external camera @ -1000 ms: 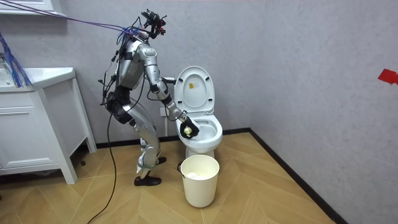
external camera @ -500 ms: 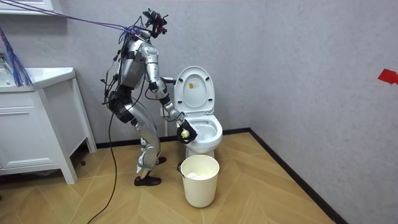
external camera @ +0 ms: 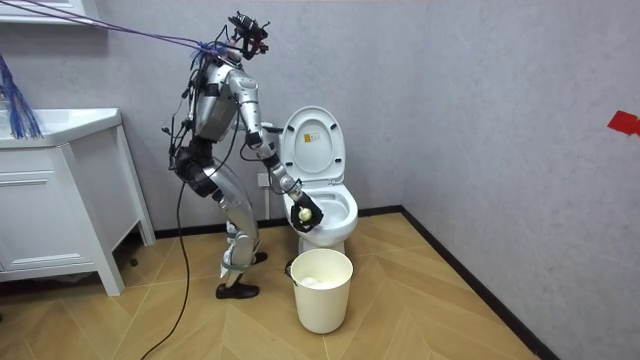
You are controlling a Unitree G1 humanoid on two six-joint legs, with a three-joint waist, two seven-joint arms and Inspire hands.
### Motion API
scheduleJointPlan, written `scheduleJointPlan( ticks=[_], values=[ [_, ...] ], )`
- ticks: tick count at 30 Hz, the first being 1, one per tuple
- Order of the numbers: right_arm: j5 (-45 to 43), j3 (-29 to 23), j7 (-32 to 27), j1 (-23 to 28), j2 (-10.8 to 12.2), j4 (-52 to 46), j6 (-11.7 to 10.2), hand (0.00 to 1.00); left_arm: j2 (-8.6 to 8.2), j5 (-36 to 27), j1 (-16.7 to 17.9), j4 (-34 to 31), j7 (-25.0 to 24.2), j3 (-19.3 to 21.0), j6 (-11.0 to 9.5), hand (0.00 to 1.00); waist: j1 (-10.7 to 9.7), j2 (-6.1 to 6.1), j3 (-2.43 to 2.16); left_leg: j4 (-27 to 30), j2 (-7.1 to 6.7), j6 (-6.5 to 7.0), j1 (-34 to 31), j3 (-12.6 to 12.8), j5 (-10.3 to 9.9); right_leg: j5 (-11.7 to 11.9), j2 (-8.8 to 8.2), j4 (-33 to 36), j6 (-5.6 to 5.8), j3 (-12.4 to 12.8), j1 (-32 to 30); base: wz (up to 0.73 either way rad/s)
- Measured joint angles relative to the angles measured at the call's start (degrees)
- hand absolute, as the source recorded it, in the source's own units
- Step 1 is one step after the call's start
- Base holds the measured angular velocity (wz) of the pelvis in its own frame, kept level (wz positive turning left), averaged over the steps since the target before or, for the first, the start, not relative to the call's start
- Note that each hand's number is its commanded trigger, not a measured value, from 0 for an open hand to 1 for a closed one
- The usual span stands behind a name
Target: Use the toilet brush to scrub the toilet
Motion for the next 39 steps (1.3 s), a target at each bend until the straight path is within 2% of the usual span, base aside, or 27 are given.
scheduleJointPlan(
  ticks=[1,2,7,9,12,17,21,22,24,27,30,35,39],
  values=[
    [0.1,0.7,-0.2,-0.4,-0.2,0.1,-0.1,1.0,-0.01,0.0,-0.2,0.0,0.3,0.0,0.0,0.0,0.3,-0.13,0.1,0.0,0.08,-0.01,-0.2,0.2,0.0,0.0,-0.01,0.2,-0.08,0.1,-0.4,-0.1],
    [0.1,1.6,-0.9,-1.2,-0.6,0.4,-0.1,1.0,-0.02,0.0,-0.5,0.0,0.6,0.0,-0.1,0.0,0.6,-0.4,0.4,0.1,0.15,-0.01,-0.4,0.5,0.0,0.0,-0.18,0.6,-0.23,0.4,-0.8,-0.06],
    [-0.1,3.8,-1.9,-5.3,-0.6,1.3,-0.4,1.0,-0.18,0.1,-1.7,0.7,1.3,0.1,-0.3,0.0,1.9,-0.74,0.77,1.3,0.88,-0.5,-1.5,0.7,-0.4,-0.3,0.27,0.8,-0.79,0.4,-1.6,-0.05],
    [-0.1,4.3,-1.8,-7.5,0.4,1.8,0.1,1.0,-0.23,0.1,-2.2,1.1,2.2,0.1,-0.4,0.0,2.1,-0.94,0.97,1.7,0.92,-0.71,-2.3,0.4,-0.5,-0.5,0.36,1.0,-1.19,-0.3,-2.0,0.08],
    [-0.2,5.2,-1.9,-9.3,0.8,2.2,0.3,1.0,-0.24,0.1,-3.0,1.1,4.0,0.3,0.2,0.0,2.1,-2.18,1.71,2.3,1.01,-0.88,-3.4,0.4,-0.5,-0.7,0.39,1.7,-1.5,-0.2,-3.1,0.02],
    [-0.1,5.3,-1.5,-11.8,1.6,2.2,1.0,1.0,-0.22,0.8,-3.8,0.0,4.1,0.8,1.2,0.0,2.2,-2.96,1.65,3.1,0.91,-0.86,-5.0,0.3,-0.5,-0.7,0.42,3.0,-1.53,0.4,-4.9,-0.03],
    [1.0,5.6,-1.5,-16.1,5.0,4.3,1.2,1.0,-0.18,1.3,-4.2,-0.9,3.9,1.1,2.0,0.0,2.2,-3.71,1.53,3.6,0.85,-0.9,-5.1,0.5,-0.5,-0.6,0.38,3.6,-1.71,0.6,-5.1,-0.03],
    [1.7,5.9,-1.5,-16.6,5.3,4.5,1.4,1.0,-0.1,1.3,-4.3,-1.0,3.8,1.1,2.1,0.0,2.2,-3.91,1.51,3.5,0.83,-0.92,-5.1,0.5,-0.5,-0.6,0.37,3.6,-1.75,0.6,-5.1,0.0],
    [5.8,6.3,-1.3,-17.1,6.1,5.9,1.4,1.0,0.02,1.4,-4.5,-1.3,3.8,1.1,2.3,0.0,2.2,-4.94,1.45,3.3,0.63,-1.01,-5.0,0.3,-0.3,-0.6,0.34,3.5,-1.79,0.3,-5.0,0.04],
    [12.5,5.6,-1.1,-17.1,7.1,6.7,1.4,1.0,0.15,2.6,-4.5,-1.5,3.9,1.2,2.7,0.0,2.0,-5.69,1.44,3.4,0.47,-0.97,-5.0,0.2,-0.3,-0.6,0.35,3.5,-1.76,0.4,-4.9,0.02],
    [21.6,4.0,-1.1,-17.3,8.7,8.7,1.3,1.0,0.15,2.9,-4.6,-2.2,3.5,1.2,3.1,0.0,1.7,-5.76,1.44,3.4,0.03,-0.89,-4.9,-0.2,-0.2,-0.7,0.14,3.8,-1.58,0.4,-4.8,0.06],
    [37.6,1.2,-2.0,-17.4,10.9,10.0,1.1,1.0,0.16,2.8,-5.8,-2.1,3.4,1.2,4.5,0.0,0.4,-5.76,1.44,3.5,0.04,-0.66,-5.0,-0.1,0.0,-0.6,0.05,3.8,-1.4,0.4,-4.8,0.0],
    [45.3,-1.1,-2.2,-17.4,11.4,10.0,0.6,1.0,0.09,4.9,-6.2,-2.4,3.1,1.1,6.5,0.0,-0.8,-5.76,1.44,3.2,-0.18,-0.55,-5.0,-0.4,0.1,-0.7,-0.34,3.9,-1.27,0.4,-5.0,0.0]
  ],
)
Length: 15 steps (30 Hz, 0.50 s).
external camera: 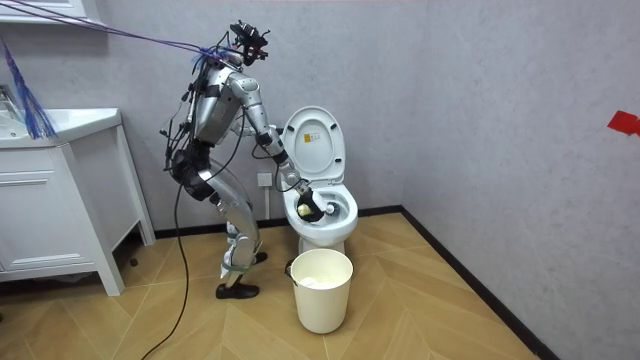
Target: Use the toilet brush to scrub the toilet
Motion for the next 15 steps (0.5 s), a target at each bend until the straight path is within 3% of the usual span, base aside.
scheduleJointPlan(
  ticks=[10,15],
  values=[
    [4.5,0.0,0.0,0.2,0.3,0.1,-0.8,1.0,-0.69,1.3,0.0,0.1,0.0,0.0,1.3,0.0,-0.7,0.02,-0.01,-0.4,-0.28,0.03,0.4,0.1,0.4,0.0,-0.22,0.0,0.02,-0.2,0.3,0.01],
    [-2.9,-0.9,1.0,0.5,1.0,0.7,-1.0,1.0,-2.2,4.3,0.0,0.6,-0.3,0.1,2.2,0.0,-1.0,0.09,-0.04,-0.4,-0.83,0.01,0.7,-0.3,0.5,-0.1,-0.45,0.0,0.19,-0.6,1.0,0.05]
  ],
)
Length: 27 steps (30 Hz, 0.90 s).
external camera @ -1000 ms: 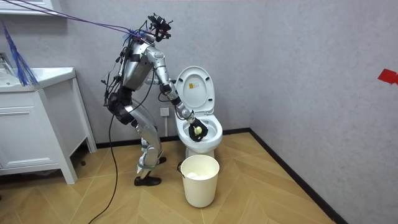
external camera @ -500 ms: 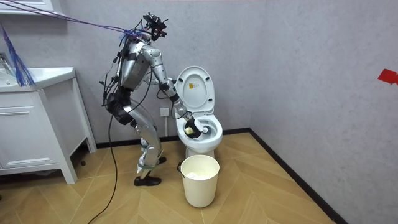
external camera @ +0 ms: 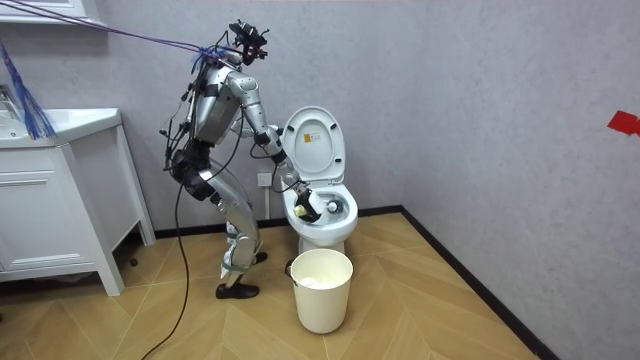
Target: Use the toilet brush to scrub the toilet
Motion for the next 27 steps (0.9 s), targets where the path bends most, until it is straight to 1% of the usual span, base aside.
scheduleJointPlan(
  ticks=[1,3,4,5,6,7,9,11,13,15,17,18,22,23,24,25,26,27],
  values=[
    [-1.1,0.0,0.2,0.1,0.0,0.1,-0.1,1.0,-0.15,0.0,0.0,0.2,0.0,0.0,0.0,0.0,0.1,0.03,0.0,0.1,0.0,0.02,0.1,0.0,0.0,0.0,0.03,0.0,0.01,0.0,0.1,0.0],
    [-9.0,-0.1,0.2,0.6,-0.1,0.1,-0.2,1.0,-0.31,1.4,0.4,0.5,0.0,0.0,0.0,0.0,0.9,0.26,0.06,0.6,0.18,0.15,0.3,0.0,-0.2,0.0,0.16,-0.1,0.04,0.0,0.3,-0.03],
    [-10.9,-0.1,0.3,0.6,-0.2,0.1,-0.2,1.0,-0.45,1.8,0.4,0.8,0.0,0.0,0.0,0.0,1.0,0.48,0.08,0.6,0.15,0.15,0.3,-0.1,-0.2,0.0,0.15,-0.1,0.07,-0.1,0.4,0.0],
    [-15.0,0.1,0.7,0.8,-0.6,0.1,-0.1,1.0,-1.09,2.4,0.2,1.5,-0.1,0.0,0.0,0.0,1.4,1.33,0.13,0.6,0.08,0.17,0.3,-0.4,-0.2,-0.1,0.16,-0.1,0.19,-0.4,0.7,0.05],
    [-19.0,1.0,0.8,1.2,-1.2,0.0,-0.1,1.0,-1.85,2.3,-0.1,1.8,-0.3,-0.1,-0.1,0.0,2.0,1.82,0.05,0.5,0.04,0.2,0.3,-0.6,-0.2,-0.1,0.12,-0.1,0.22,-0.5,0.8,0.0],
    [-20.5,1.5,1.1,1.1,-1.3,-0.1,0.0,1.0,-1.97,2.2,-0.1,1.9,-0.4,-0.1,-0.1,0.0,2.3,1.83,0.05,0.4,0.06,0.19,0.4,-0.7,-0.2,-0.1,0.12,-0.2,0.2,-0.5,0.8,0.0],
    [-25.6,3.3,2.2,1.2,-2.0,-0.3,0.1,1.0,-2.05,2.2,0.2,1.9,-0.7,-0.1,-1.1,0.0,3.0,1.97,0.07,0.3,0.02,-0.11,0.5,-0.9,-0.4,-0.1,0.13,-0.3,0.22,-0.5,0.8,0.0],
    [-28.4,3.6,3.1,1.4,-2.5,-0.5,0.8,1.0,-2.09,2.2,0.3,1.8,-0.9,-0.2,-1.9,0.0,4.1,2.14,0.09,0.5,0.21,-0.14,0.5,-0.9,-0.5,-0.1,0.21,-0.3,0.21,-0.5,0.9,-0.04],
    [-30.8,3.6,3.9,1.5,-3.4,-0.8,1.5,1.0,-2.13,2.1,0.5,1.9,-1.0,-0.2,-2.6,0.0,4.8,3.17,0.15,0.6,0.23,-0.11,0.5,-1.3,-0.5,0.0,0.25,-0.8,0.33,-1.2,1.3,0.0],
    [-33.6,3.6,4.3,1.8,-4.5,-1.1,2.1,1.0,-2.05,2.0,1.2,1.8,-1.0,-0.2,-3.4,0.0,5.4,4.22,0.07,0.3,0.22,-0.1,0.6,-1.4,-0.5,0.1,0.36,-1.4,0.57,-1.3,1.6,0.02],
    [-34.8,3.5,4.3,3.0,-5.5,-1.9,2.1,1.0,-1.97,2.0,1.7,1.7,-1.0,-0.2,-4.0,0.0,5.4,4.75,-0.07,-0.1,0.04,0.12,0.7,-1.5,-0.3,0.2,0.12,-1.5,0.95,-1.3,1.7,0.08],
    [-35.4,3.3,3.8,4.0,-6.3,-3.1,2.1,1.0,-1.81,2.0,2.0,1.7,-1.1,-0.2,-4.8,0.0,5.4,5.09,-0.2,-0.2,-0.07,0.19,0.8,-1.6,-0.3,0.2,0.14,-1.7,1.29,-1.2,1.8,0.05],
    [-38.0,3.2,2.2,6.2,-6.4,-4.7,2.6,1.0,-1.78,-0.3,2.8,1.7,-1.2,-0.2,-6.9,0.0,4.9,5.27,-0.28,-1.0,-0.21,0.6,1.6,-1.4,-0.3,0.7,0.15,-2.6,1.99,-1.2,2.7,0.01],
    [-39.0,3.2,1.2,7.3,-6.4,-5.3,2.7,1.0,-1.79,-1.5,3.6,1.5,-1.1,-0.2,-7.6,0.0,4.3,5.35,-0.34,-1.1,-0.28,0.97,1.9,-1.4,-0.2,0.7,0.21,-2.8,2.03,-1.1,3.0,0.06],
    [-40.6,2.9,0.3,8.6,-6.3,-6.0,3.1,1.0,-1.77,-2.7,4.7,1.1,-0.9,-0.2,-8.1,0.0,3.8,5.5,-0.51,-1.2,-0.29,1.01,2.3,-1.4,-0.2,0.7,0.27,-3.3,2.05,-1.2,3.5,0.06],
    [-41.5,2.3,0.1,9.4,-6.3,-6.6,3.1,1.0,-1.77,-3.0,5.1,1.0,-0.8,0.0,-8.5,0.0,3.6,5.5,-0.58,-1.3,-0.28,1.1,2.4,-1.3,-0.3,0.7,0.26,-3.3,2.06,-1.2,3.7,0.06],
    [-42.9,0.9,-0.5,11.1,-6.5,-7.8,3.1,1.0,-1.76,-3.2,5.7,1.0,-0.7,0.4,-9.1,0.0,3.1,5.49,-0.59,-1.2,-0.25,1.27,2.7,-1.1,-0.5,0.6,0.23,-3.4,2.08,-1.3,4.0,0.05],
    [-43.6,0.9,-1.2,12.3,-6.5,-8.1,3.1,1.0,-1.56,-4.4,6.1,1.0,-0.6,0.6,-9.8,0.0,2.5,5.49,-0.61,-1.3,-0.17,1.29,2.9,-0.5,-0.6,0.5,0.27,-3.5,2.08,-1.3,4.2,0.04]
  ],
)
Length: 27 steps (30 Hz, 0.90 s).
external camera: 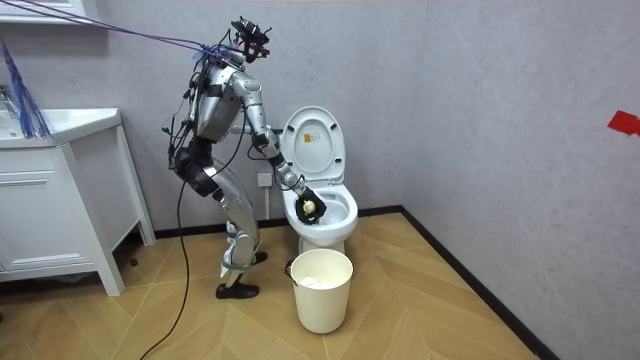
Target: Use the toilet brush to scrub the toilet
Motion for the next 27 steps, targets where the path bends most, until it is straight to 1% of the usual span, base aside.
scheduleJointPlan(
  ticks=[2,3,5,6,8,10,12,13,14,15,16,17,18,19,20,21,23,25,27],
  values=[
    [-0.6,0.0,-0.7,1.0,-0.3,-1.1,0.0,1.0,0.3,-2.8,0.4,0.0,0.2,0.0,-0.7,0.0,-0.3,0.05,-0.12,0.0,0.39,0.0,0.2,0.4,0.0,0.1,0.31,-0.6,-0.09,0.2,0.1,-0.1],
    [-0.6,0.2,-1.1,1.3,-0.4,-1.2,-0.1,1.0,0.34,-4.7,0.4,0.0,0.2,-0.1,-1.0,0.0,-0.3,0.09,-0.17,-0.1,0.76,-0.04,0.3,0.7,-0.1,0.4,0.79,-0.9,-0.3,0.2,0.1,-0.18],
    [-0.5,0.4,-1.4,1.3,-0.5,-0.8,-0.2,1.0,0.33,-5.8,0.4,0.0,0.2,-0.1,-1.1,0.0,-0.1,0.13,-0.2,-0.1,1.03,-0.17,0.2,0.8,-0.1,0.6,0.85,-1.1,-0.61,0.1,0.2,-0.1],
    [0.4,1.5,-2.1,0.9,-0.7,0.7,-0.7,1.0,0.33,-6.0,0.4,0.0,0.1,-0.1,-1.1,0.0,0.1,0.33,-0.34,0.2,1.01,-0.29,0.2,0.7,-0.2,0.6,0.85,-1.0,-0.64,0.1,0.3,0.0],
    [5.1,3.1,-2.8,-0.2,-1.0,3.7,-1.8,1.0,0.32,-5.8,0.4,0.0,0.0,-0.4,-1.0,0.0,0.1,0.43,-0.41,0.1,0.89,-0.33,0.4,0.6,-0.2,0.6,0.77,-0.8,-0.68,0.1,0.3,0.03],
    [11.3,4.0,-3.2,-1.6,-1.0,4.7,-2.3,1.0,0.32,-5.8,0.5,0.0,0.0,-0.5,-0.8,0.0,0.2,0.35,-0.38,-0.2,0.97,-0.35,0.3,0.4,-0.2,0.3,0.68,-0.4,-0.65,0.3,0.1,0.06],
    [21.0,4.0,-2.3,-4.1,-0.1,7.3,-2.8,1.0,0.33,-4.5,0.2,-0.1,0.0,-0.6,0.2,0.0,0.1,-0.28,-0.31,-0.1,0.73,-0.38,0.3,0.5,-0.2,0.0,-0.07,0.5,-0.9,0.2,-0.1,0.04],
    [23.9,3.7,-1.9,-4.7,0.1,8.0,-2.9,1.0,0.33,-4.4,0.0,-0.1,0.0,-0.6,0.3,0.0,0.1,-0.41,-0.32,-0.1,0.7,-0.37,0.3,0.5,-0.2,0.0,-0.11,0.6,-0.91,0.2,-0.2,0.0],
    [29.5,2.5,-1.1,-6.3,0.7,9.6,-2.9,1.0,0.34,-3.8,-0.6,-0.1,-0.1,-0.5,0.8,0.0,0.0,-0.75,-0.19,-0.2,0.66,-0.36,0.2,0.6,-0.1,0.0,-0.13,0.7,-0.91,0.5,-0.4,-0.05],
    [35.8,1.6,-0.4,-7.6,1.3,10.9,-2.8,1.0,0.52,-2.6,-1.4,-0.3,-0.1,-0.4,1.3,0.0,0.1,-2.03,-0.03,-0.3,0.67,-0.34,0.1,1.2,0.0,-0.1,-0.12,1.5,-0.85,1.6,-1.3,-0.09],
    [38.6,1.1,0.0,-8.1,1.7,11.4,-2.9,1.0,0.61,-2.3,-1.5,-0.4,-0.1,-0.2,1.3,0.0,0.1,-2.56,-0.01,-0.3,0.73,-0.35,0.0,1.5,0.0,-0.1,-0.11,1.7,-0.85,2.0,-1.7,-0.14],
    [44.3,-0.1,0.6,-9.2,2.8,12.3,-3.1,1.0,0.72,-2.0,-1.6,-0.4,-0.1,0.1,1.5,0.0,-0.1,-3.14,0.11,-0.2,0.95,-0.37,-0.2,1.6,0.0,0.0,-0.03,1.7,-1.0,2.0,-2.0,-0.11],
    [49.0,0.0,0.9,-9.5,3.4,12.3,-3.2,1.0,0.74,-2.0,-2.2,-0.4,0.1,0.1,1.7,0.0,-0.3,-3.68,0.18,-0.2,1.12,-0.43,-0.4,1.7,0.0,0.1,0.17,1.6,-1.1,2.1,-2.3,-0.09],
    [50.6,0.0,0.9,-9.5,3.7,12.3,-3.2,1.0,0.74,-1.9,-2.5,-0.5,0.2,0.2,1.9,0.0,-0.3,-4.01,0.1,-0.2,1.18,-0.47,-0.7,1.7,0.0,0.1,0.34,1.6,-1.11,2.3,-2.6,-0.08],
    [53.3,-0.1,1.2,-9.9,3.8,12.3,-3.2,1.0,0.74,-1.9,-3.4,-0.5,0.5,0.2,2.2,0.0,-0.4,-4.41,0.14,0.0,1.41,-0.51,-1.1,1.7,0.1,0.1,0.66,1.7,-1.16,2.5,-3.0,-0.11],
    [54.7,-0.1,1.8,-10.3,3.9,12.0,-3.1,1.0,0.77,-1.9,-4.1,-0.5,0.8,0.2,2.7,0.0,-0.5,-4.74,0.04,0.4,1.75,-0.51,-1.7,1.8,0.1,0.3,0.85,1.8,-1.27,2.6,-3.5,-0.11],
    [55.8,-0.1,2.2,-10.6,4.0,10.7,-3.1,1.0,0.9,-1.3,-5.7,-0.5,1.1,0.3,3.1,0.0,-1.0,-5.53,0.1,0.5,1.84,-0.46,-2.3,2.4,0.1,0.3,0.71,2.4,-1.32,3.2,-4.7,-0.1],
    [56.3,-0.2,2.2,-10.7,4.1,9.1,-3.2,1.0,0.94,-1.2,-6.8,-0.5,1.2,0.2,3.2,0.0,-1.9,-5.64,0.11,0.8,1.99,-0.44,-2.9,2.6,0.1,0.3,0.71,2.7,-1.47,3.3,-5.4,-0.08],
    [56.8,-1.7,2.4,-10.7,4.7,7.3,-3.2,1.0,1.0,-0.6,-7.5,-0.5,1.3,0.3,3.1,0.0,-3.1,-5.66,0.13,1.0,1.99,-0.44,-3.2,2.9,0.1,0.3,0.59,3.3,-1.53,3.8,-6.1,-0.07]
  ],
)
